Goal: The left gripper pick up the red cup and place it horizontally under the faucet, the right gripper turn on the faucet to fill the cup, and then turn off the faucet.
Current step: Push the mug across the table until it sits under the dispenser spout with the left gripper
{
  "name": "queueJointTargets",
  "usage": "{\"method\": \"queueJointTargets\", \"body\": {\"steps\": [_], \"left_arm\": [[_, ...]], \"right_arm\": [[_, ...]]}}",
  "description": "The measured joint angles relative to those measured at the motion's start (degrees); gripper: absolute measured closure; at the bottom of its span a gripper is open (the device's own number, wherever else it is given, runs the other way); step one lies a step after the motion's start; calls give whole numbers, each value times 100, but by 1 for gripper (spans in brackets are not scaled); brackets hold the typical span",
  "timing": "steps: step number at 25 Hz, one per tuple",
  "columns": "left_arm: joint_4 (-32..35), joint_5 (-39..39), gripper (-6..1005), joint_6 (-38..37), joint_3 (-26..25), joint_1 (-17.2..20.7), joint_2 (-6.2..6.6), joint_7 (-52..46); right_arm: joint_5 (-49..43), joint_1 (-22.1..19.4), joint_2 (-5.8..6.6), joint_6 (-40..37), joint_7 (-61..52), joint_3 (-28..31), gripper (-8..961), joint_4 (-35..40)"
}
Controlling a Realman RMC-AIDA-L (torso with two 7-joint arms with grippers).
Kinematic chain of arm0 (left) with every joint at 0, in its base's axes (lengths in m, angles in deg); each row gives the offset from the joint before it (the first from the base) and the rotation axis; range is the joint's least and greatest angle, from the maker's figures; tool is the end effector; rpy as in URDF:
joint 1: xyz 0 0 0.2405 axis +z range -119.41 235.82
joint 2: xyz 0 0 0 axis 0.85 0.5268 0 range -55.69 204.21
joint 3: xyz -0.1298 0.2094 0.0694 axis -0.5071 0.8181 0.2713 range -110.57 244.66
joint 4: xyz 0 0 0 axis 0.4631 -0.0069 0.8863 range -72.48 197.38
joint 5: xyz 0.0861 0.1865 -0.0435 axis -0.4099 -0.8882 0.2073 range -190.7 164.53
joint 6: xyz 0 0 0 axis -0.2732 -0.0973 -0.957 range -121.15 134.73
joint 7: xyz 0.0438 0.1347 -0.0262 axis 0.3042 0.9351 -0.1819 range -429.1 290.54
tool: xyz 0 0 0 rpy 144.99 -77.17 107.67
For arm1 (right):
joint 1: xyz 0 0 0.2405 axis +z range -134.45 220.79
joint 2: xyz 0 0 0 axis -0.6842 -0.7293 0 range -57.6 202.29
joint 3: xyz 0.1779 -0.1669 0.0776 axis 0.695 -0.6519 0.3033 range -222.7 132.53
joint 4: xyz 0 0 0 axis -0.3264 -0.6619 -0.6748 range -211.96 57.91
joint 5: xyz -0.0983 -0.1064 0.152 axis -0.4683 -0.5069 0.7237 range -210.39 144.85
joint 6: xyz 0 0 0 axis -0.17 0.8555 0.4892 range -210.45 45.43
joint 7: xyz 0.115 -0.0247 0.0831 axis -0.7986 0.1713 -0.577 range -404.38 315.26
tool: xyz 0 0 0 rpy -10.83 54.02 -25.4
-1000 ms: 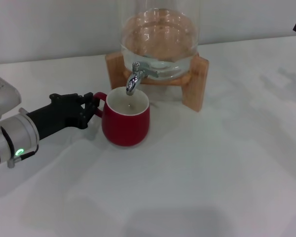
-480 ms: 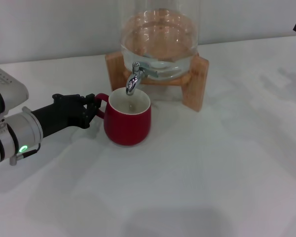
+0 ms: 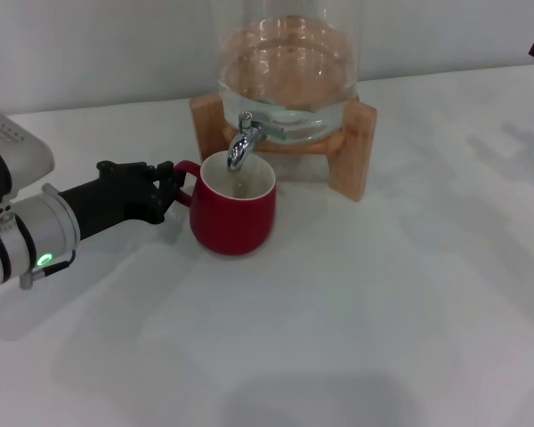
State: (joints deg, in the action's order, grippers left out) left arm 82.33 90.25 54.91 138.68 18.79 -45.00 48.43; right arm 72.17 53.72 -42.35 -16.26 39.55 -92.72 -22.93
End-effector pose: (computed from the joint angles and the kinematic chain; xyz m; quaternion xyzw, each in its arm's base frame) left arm -0.2410 0.3971 -0.0727 -0.9191 -0.2025 -0.1770 0.2880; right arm 0.3236 0.3257 0.1389 -0.7296 0.3629 0.3965 0.4229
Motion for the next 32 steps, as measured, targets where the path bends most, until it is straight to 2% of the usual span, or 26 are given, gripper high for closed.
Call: {"method": "queueJointTargets", "body": {"steps": [32], "left_arm": [[-28,-81,843,-50,107,-31,2,-177]], "right_arm": [[0,18,0,-28,-1,9,172,-13]]}}
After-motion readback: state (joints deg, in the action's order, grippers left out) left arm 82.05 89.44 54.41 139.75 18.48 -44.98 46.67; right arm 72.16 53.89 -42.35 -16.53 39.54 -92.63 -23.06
